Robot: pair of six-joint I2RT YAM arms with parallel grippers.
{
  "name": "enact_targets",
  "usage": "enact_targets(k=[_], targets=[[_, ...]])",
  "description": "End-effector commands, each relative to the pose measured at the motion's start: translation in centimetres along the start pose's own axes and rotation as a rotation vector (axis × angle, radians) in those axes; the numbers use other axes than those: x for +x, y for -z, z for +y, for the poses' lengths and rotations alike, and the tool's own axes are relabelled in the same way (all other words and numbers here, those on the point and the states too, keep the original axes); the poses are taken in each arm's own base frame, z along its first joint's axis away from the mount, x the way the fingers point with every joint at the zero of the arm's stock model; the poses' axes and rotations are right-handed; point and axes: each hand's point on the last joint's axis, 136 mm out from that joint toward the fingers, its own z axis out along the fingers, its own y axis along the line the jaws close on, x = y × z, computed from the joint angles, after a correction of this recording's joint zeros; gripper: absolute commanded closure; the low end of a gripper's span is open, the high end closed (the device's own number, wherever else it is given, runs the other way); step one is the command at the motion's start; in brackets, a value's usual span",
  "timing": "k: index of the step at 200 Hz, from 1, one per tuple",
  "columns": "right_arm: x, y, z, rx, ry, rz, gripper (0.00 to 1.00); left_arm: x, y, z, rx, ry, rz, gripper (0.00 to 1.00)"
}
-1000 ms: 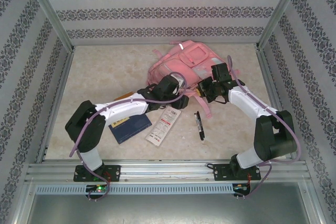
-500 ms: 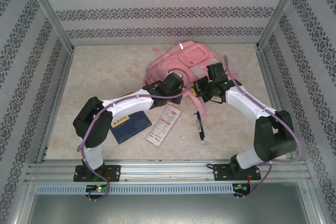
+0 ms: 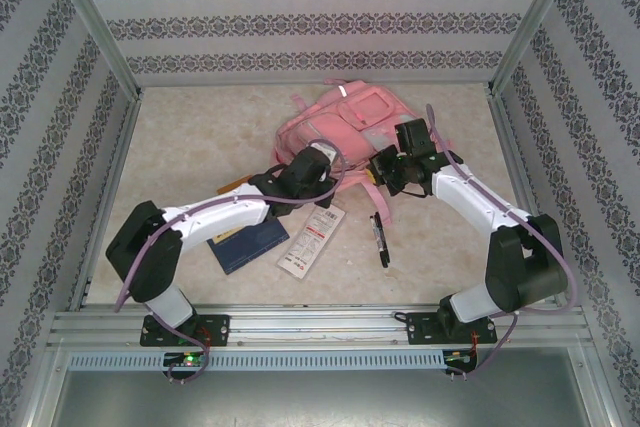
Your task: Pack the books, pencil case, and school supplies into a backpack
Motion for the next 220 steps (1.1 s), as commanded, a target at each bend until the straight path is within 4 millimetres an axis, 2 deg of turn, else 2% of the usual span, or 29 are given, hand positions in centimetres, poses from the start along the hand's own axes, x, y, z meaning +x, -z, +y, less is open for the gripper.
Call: enact_targets(k=[1, 20, 34, 41, 50, 71, 93, 104, 122, 139, 154, 184, 201, 212, 220], targets=[[-3.0, 1.8, 0.7, -0.033, 0.032, -0.091, 1.0, 1.0, 0.9, 3.6, -0.08, -0.042, 0.018, 1.0], [-4.6, 1.9, -0.4, -0.021, 0.016, -0.107, 1.0, 2.6, 0.8, 7.4, -0.133, -0.002, 0.052, 1.0], [-5.8, 1.9, -0.6, -0.015, 0.031, -0.128, 1.0, 3.4, 0.5, 8.1, -0.089, 0.016, 0.068, 1.0], [-6.1, 1.7, -0.2, -0.017, 0.054, -0.128, 1.0, 3.5, 0.4, 7.6, -0.058, 0.0, 0.066, 1.0], [-6.1, 1.4, 0.2, -0.022, 0.074, -0.108, 0.94, 3.2, 0.4, 6.7, -0.009, -0.008, 0.054, 1.0], [-5.8, 0.6, 0.6, -0.012, 0.076, -0.069, 0.73, 2.3, 0.4, 4.2, 0.133, 0.025, 0.015, 1.0], [-5.1, 1.0, -0.1, 0.048, 0.102, -0.101, 0.48, 2.1, 0.4, 1.6, 0.244, 0.035, -0.002, 1.0], [-4.3, 1.5, -1.2, 0.116, 0.107, -0.123, 0.45, 2.0, 0.4, 0.6, 0.275, 0.029, -0.005, 1.0], [-1.1, 1.4, -2.7, 0.165, 0.041, -0.159, 0.43, 2.0, 0.2, -0.8, 0.301, 0.018, -0.001, 1.0], [2.0, 0.0, -2.7, 0.138, -0.027, -0.135, 0.43, 1.8, 0.1, -1.8, 0.333, 0.029, -0.001, 1.0], [3.6, -1.1, -2.0, 0.132, -0.049, -0.108, 0.43, 1.4, 0.2, -2.5, 0.364, 0.048, -0.016, 1.0], [4.6, -3.1, -1.8, 0.178, -0.083, -0.116, 0.43, 0.8, 0.6, -3.7, 0.413, 0.048, -0.05, 1.0], [4.7, -4.1, -2.6, 0.207, -0.117, -0.11, 0.44, 1.0, 0.6, -3.4, 0.396, 0.039, -0.052, 1.0], [4.8, -4.5, -2.8, 0.201, -0.123, -0.1, 0.48, 1.1, 0.7, -3.0, 0.374, 0.022, -0.057, 1.0], [4.8, -4.6, -3.0, 0.205, -0.125, -0.102, 0.55, 1.3, 0.8, -2.7, 0.361, 0.001, -0.058, 1.0]])
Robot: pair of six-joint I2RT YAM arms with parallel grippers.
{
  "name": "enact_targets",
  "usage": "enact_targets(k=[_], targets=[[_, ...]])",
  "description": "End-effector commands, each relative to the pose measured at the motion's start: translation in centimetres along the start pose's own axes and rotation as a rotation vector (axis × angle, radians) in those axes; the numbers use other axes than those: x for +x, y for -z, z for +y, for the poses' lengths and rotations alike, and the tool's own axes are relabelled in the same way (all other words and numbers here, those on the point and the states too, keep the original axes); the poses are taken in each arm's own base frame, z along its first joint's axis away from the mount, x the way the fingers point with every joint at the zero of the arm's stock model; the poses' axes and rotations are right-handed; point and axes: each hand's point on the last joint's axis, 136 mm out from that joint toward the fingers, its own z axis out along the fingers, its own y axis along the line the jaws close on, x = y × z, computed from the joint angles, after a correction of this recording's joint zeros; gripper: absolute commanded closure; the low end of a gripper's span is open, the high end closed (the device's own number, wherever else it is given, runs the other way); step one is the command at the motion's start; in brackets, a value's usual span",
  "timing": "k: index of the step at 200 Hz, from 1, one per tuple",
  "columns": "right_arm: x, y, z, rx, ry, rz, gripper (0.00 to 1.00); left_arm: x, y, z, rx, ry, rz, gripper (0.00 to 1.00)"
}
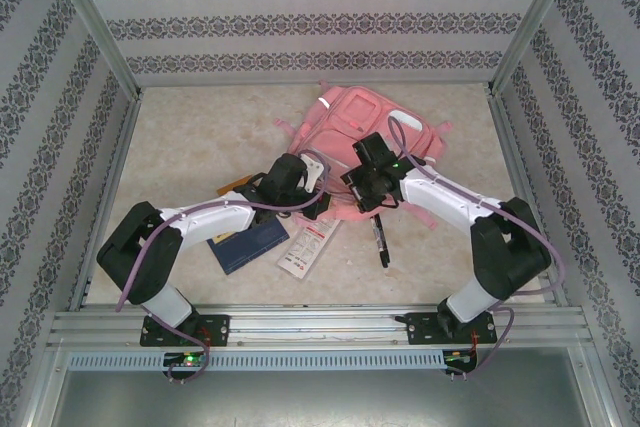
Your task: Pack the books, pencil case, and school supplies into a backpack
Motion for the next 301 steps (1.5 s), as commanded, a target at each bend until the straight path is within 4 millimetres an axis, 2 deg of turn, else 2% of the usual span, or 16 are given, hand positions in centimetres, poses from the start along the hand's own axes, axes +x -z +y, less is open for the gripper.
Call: enact_targets(k=[1, 29, 72, 96, 114, 125, 131, 149, 180, 183, 187, 204, 231, 268, 281, 301], targets=[[-0.3, -0.4, 0.1, -0.001, -0.064, -0.031, 0.56, -2.5, 1.1, -1.8, 0.044, -0.071, -0.107, 1.0], [-1.8, 0.4, -0.4, -0.019, -0.044, -0.075, 1.0, -1.9, 2.4, 1.2, -0.092, -0.135, -0.098, 1.0], [-5.4, 2.6, 2.4, -0.124, 0.141, -0.066, 1.0, -1.1, 5.4, 9.9, -0.328, -0.028, -0.084, 1.0], [-6.5, 2.5, 4.7, -0.185, 0.336, -0.01, 1.0, -0.4, 5.8, 11.6, -0.291, 0.052, -0.079, 1.0], [-7.4, 2.0, 5.1, -0.177, 0.428, 0.016, 0.99, -0.2, 5.2, 10.4, -0.212, 0.051, -0.052, 1.0], [-8.1, 2.0, 4.9, -0.159, 0.43, 0.012, 0.71, -0.3, 4.7, 9.4, -0.151, 0.077, -0.043, 1.0], [-8.3, 2.1, 4.6, -0.143, 0.422, 0.002, 0.61, -0.5, 4.5, 8.8, -0.126, 0.097, -0.042, 1.0], [-7.8, 3.1, 3.1, -0.07, 0.366, -0.033, 0.39, -0.8, 3.8, 6.7, -0.063, 0.125, -0.039, 1.0], [-5.4, 4.9, -0.1, 0.039, 0.249, -0.093, 0.15, -2.0, 2.6, 2.1, 0.025, 0.108, -0.072, 1.0], [-5.2, 5.0, -0.4, 0.043, 0.232, -0.098, 0.05, -2.1, 2.5, 1.7, 0.032, 0.106, -0.073, 1.0], [-4.8, 5.1, -0.7, 0.044, 0.208, -0.106, 0.02, -2.4, 2.4, 1.2, 0.041, 0.105, -0.08, 1.0], [-3.6, 5.0, -2.6, 0.059, 0.091, -0.121, 0.02, -3.4, 2.2, -0.3, 0.07, 0.112, -0.109, 1.0], [-3.0, 4.5, -3.8, 0.081, -0.001, -0.147, 0.02, -4.8, 1.9, -2.6, 0.134, 0.104, -0.154, 1.0], [-3.1, 2.5, -2.2, 0.05, -0.009, -0.121, 0.03, -5.2, 1.0, -4.7, 0.203, 0.082, -0.154, 1.0], [-3.5, 2.0, -2.0, 0.05, -0.004, -0.141, 0.17, -4.7, 0.7, -5.4, 0.234, 0.057, -0.132, 1.0], [-3.9, 1.4, -2.4, 0.059, 0.004, -0.159, 0.6, -4.1, 1.0, -5.2, 0.223, 0.021, -0.115, 1.0]])
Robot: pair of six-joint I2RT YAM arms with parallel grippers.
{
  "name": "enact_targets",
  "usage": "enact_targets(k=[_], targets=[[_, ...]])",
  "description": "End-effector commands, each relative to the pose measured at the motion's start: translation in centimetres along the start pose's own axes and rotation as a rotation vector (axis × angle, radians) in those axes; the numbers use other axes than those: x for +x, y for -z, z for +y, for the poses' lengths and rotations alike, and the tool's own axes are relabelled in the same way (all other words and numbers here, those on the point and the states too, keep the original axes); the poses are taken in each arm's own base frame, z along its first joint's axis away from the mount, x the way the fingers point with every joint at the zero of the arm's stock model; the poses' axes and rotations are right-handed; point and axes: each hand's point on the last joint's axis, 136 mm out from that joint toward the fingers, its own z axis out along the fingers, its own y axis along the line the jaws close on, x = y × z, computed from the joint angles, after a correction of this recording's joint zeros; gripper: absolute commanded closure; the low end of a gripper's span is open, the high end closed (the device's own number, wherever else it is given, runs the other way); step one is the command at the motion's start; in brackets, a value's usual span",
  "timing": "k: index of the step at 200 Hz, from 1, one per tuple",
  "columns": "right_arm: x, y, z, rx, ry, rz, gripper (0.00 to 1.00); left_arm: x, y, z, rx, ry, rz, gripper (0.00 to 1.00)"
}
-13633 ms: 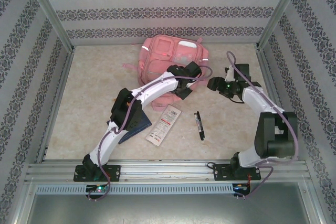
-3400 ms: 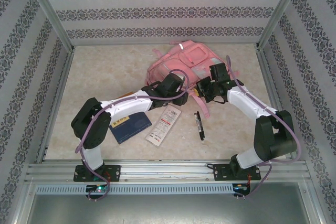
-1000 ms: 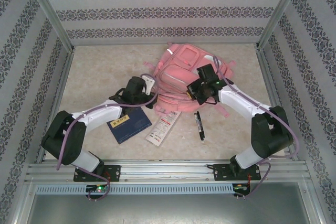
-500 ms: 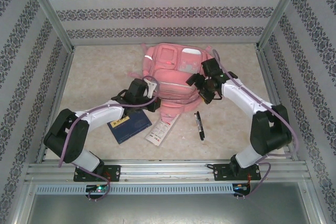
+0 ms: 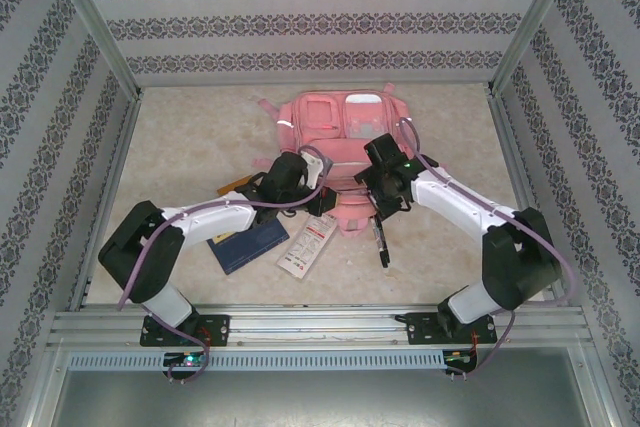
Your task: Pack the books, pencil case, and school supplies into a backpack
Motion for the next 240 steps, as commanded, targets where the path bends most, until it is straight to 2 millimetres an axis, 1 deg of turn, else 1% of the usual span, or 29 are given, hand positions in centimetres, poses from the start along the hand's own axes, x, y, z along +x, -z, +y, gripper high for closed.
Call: enact_targets(k=[1, 13, 28, 37, 51, 66, 70, 78, 86, 93, 96, 99, 107, 116, 118, 120, 122, 137, 150, 157, 164, 170, 180, 194, 198, 206, 219, 229, 240], targets=[[-1.1, -0.7, 0.6, -0.027, -0.02, -0.052, 0.63, -2.7, 0.9, -3.3, 0.106, -0.098, -0.078, 1.0], [-1.4, -1.1, -0.1, -0.018, -0.023, -0.055, 0.84, -2.6, 1.7, -2.3, 0.063, -0.119, -0.085, 1.0], [-2.1, -1.3, -0.6, -0.029, -0.021, -0.052, 1.0, -2.5, 3.1, -0.3, -0.013, -0.15, -0.086, 1.0], [-2.9, -1.2, -0.6, -0.045, -0.005, -0.059, 1.0, -2.3, 4.0, 1.5, -0.091, -0.178, -0.072, 1.0], [-4.2, -0.5, 0.1, -0.079, 0.061, -0.061, 1.0, -1.6, 5.1, 4.7, -0.229, -0.232, -0.04, 1.0], [-5.4, 0.2, 1.1, -0.118, 0.15, -0.055, 1.0, -0.3, 5.8, 8.4, -0.365, -0.247, 0.011, 1.0], [-5.8, 0.3, 1.2, -0.125, 0.174, -0.057, 1.0, 0.1, 5.8, 9.1, -0.389, -0.255, 0.028, 1.0], [-6.6, 0.6, 2.4, -0.172, 0.259, -0.068, 1.0, 0.8, 5.7, 10.4, -0.433, -0.253, 0.058, 1.0], [-7.6, 0.7, 2.8, -0.172, 0.305, -0.081, 1.0, 1.0, 5.4, 10.7, -0.441, -0.247, 0.077, 1.0], [-8.4, 0.8, 3.5, -0.177, 0.354, -0.099, 1.0, 0.8, 5.0, 10.4, -0.425, -0.249, 0.087, 1.0], [-8.7, 0.8, 3.8, -0.181, 0.38, -0.106, 0.95, 0.7, 4.9, 10.3, -0.419, -0.246, 0.088, 1.0], [-8.9, 0.7, 3.9, -0.175, 0.403, -0.11, 0.85, 0.5, 4.7, 10.1, -0.411, -0.241, 0.082, 1.0], [-9.6, 0.8, 3.9, -0.132, 0.411, -0.13, 0.49, -0.1, 4.3, 9.6, -0.383, -0.213, 0.056, 1.0], [-10.1, 0.8, 3.8, -0.104, 0.394, -0.134, 0.25, -0.9, 3.7, 8.5, -0.318, -0.173, 0.012, 1.0], [-10.2, 0.9, 3.9, -0.101, 0.389, -0.134, 0.17, -1.0, 3.5, 8.2, -0.301, -0.162, 0.003, 1.0], [-10.2, 0.9, 3.8, -0.097, 0.381, -0.133, 0.06, -1.2, 3.3, 7.9, -0.281, -0.152, -0.008, 1.0], [-10.2, 1.0, 3.8, -0.093, 0.373, -0.132, 0.03, -1.4, 3.2, 7.5, -0.263, -0.142, -0.017, 1.0], [-10.4, 1.6, 2.7, -0.052, 0.303, -0.147, 0.02, -2.1, 1.9, 5.1, -0.144, -0.073, -0.069, 1.0], [-10.8, 2.5, 1.5, -0.015, 0.257, -0.19, 0.02, -2.4, 0.8, 2.8, -0.074, -0.074, -0.084, 1.0], [-11.2, 3.1, 0.6, 0.011, 0.22, -0.211, 0.02, -2.5, 0.4, 1.8, -0.055, -0.079, -0.09, 1.0], [-11.7, 3.8, -0.9, 0.065, 0.17, -0.222, 0.02, -2.9, 0.1, 0.9, -0.032, -0.079, -0.103, 1.0], [-11.9, 4.2, -1.5, 0.071, 0.135, -0.218, 0.02, -3.2, -0.1, 0.3, -0.015, -0.076, -0.117, 1.0], [-11.9, 4.0, -2.3, 0.047, 0.065, -0.189, 0.02, -3.8, -0.3, -0.7, 0.017, -0.065, -0.141, 1.0], [-11.6, 3.8, -4.4, 0.025, -0.116, -0.14, 0.02, -4.4, -0.6, -1.8, 0.053, -0.059, -0.16, 1.0], [-11.5, 3.8, -4.4, -0.009, -0.154, -0.127, 0.02, -4.6, -0.6, -2.1, 0.064, -0.061, -0.162, 1.0], [-11.4, 4.0, -3.8, -0.062, -0.161, -0.118, 0.02, -4.8, -0.8, -2.5, 0.077, -0.062, -0.164, 1.0], [-10.7, 5.4, -3.7, -0.009, -0.151, -0.102, 0.02, -5.1, -1.2, -3.2, 0.094, -0.069, -0.162, 1.0], [-9.6, 6.1, -3.1, 0.009, -0.134, -0.075, 0.02, -5.2, -1.6, -3.6, 0.106, -0.075, -0.162, 1.0], [-8.1, 6.3, -2.7, 0.02, -0.136, -0.055, 0.02, -5.3, -2.0, -4.1, 0.119, -0.078, -0.164, 1.0]])
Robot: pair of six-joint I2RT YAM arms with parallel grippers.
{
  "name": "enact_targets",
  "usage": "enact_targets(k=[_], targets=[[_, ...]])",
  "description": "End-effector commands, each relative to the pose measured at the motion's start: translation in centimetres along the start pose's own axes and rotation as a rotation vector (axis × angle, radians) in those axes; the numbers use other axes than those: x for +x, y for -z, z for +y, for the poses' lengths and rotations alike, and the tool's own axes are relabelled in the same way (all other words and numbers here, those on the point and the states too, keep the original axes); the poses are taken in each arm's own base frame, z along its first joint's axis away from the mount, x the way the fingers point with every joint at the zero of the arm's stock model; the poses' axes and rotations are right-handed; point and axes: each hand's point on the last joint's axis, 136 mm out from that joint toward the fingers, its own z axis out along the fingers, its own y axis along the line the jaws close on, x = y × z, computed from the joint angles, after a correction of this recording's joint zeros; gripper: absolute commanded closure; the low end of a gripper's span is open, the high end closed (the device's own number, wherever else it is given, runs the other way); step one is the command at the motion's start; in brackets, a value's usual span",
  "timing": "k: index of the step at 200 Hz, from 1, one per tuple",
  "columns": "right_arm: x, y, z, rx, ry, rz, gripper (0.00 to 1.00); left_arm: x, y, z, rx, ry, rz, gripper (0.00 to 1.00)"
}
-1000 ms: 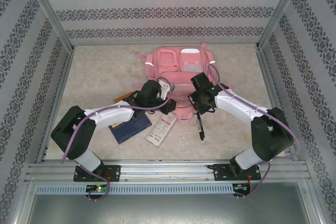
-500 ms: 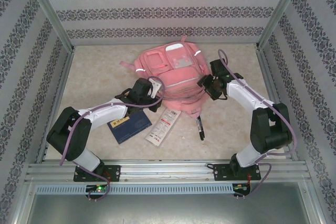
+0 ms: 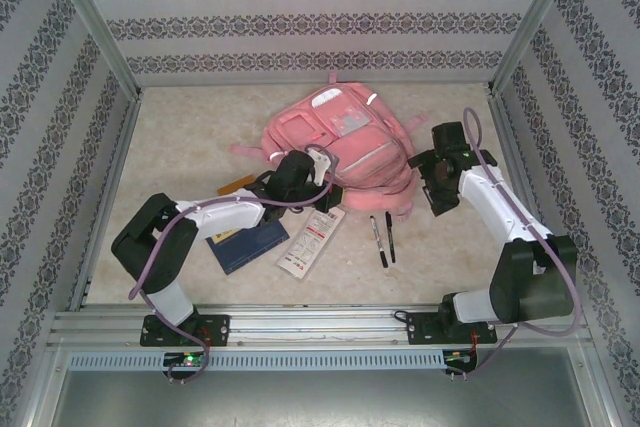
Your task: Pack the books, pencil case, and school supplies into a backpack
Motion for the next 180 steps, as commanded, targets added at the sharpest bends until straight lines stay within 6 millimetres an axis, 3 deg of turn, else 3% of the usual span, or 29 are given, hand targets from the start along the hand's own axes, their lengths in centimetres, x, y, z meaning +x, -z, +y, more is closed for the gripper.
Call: enact_targets(k=[1, 30, 63, 76, 96, 107, 131, 147, 180], targets=[[3.2, 1.9, 1.0, 0.017, -0.036, 0.074, 0.02, -3.9, -0.2, -4.2, 0.132, -0.035, -0.115, 1.0], [6.9, 1.3, 0.4, 0.066, -0.093, 0.083, 0.02, -4.5, -1.0, -5.5, 0.179, -0.022, -0.142, 1.0], [8.5, -1.4, 1.7, 0.064, -0.127, 0.126, 0.06, -4.5, -1.3, -6.3, 0.181, -0.05, -0.126, 1.0], [8.6, -2.3, 2.4, 0.064, -0.114, 0.131, 0.17, -4.2, -1.1, -6.0, 0.167, -0.064, -0.123, 1.0], [9.2, -3.3, 3.1, 0.054, -0.1, 0.158, 0.5, -3.4, -0.6, -4.8, 0.105, -0.102, -0.119, 1.0], [9.2, -3.3, 3.3, 0.057, -0.096, 0.153, 0.56, -2.7, -0.4, -4.2, 0.079, -0.124, -0.105, 1.0], [8.3, -2.7, 3.3, 0.056, -0.08, 0.129, 0.9, -1.5, 0.3, -3.3, 0.035, -0.196, -0.06, 1.0], [7.7, -1.7, 3.9, 0.021, -0.055, 0.121, 1.0, -0.9, 1.4, -0.3, -0.108, -0.254, -0.032, 1.0], [6.7, 0.7, 5.4, -0.075, -0.009, 0.118, 1.0, 0.0, 5.5, 11.4, -0.45, -0.116, 0.046, 1.0]])
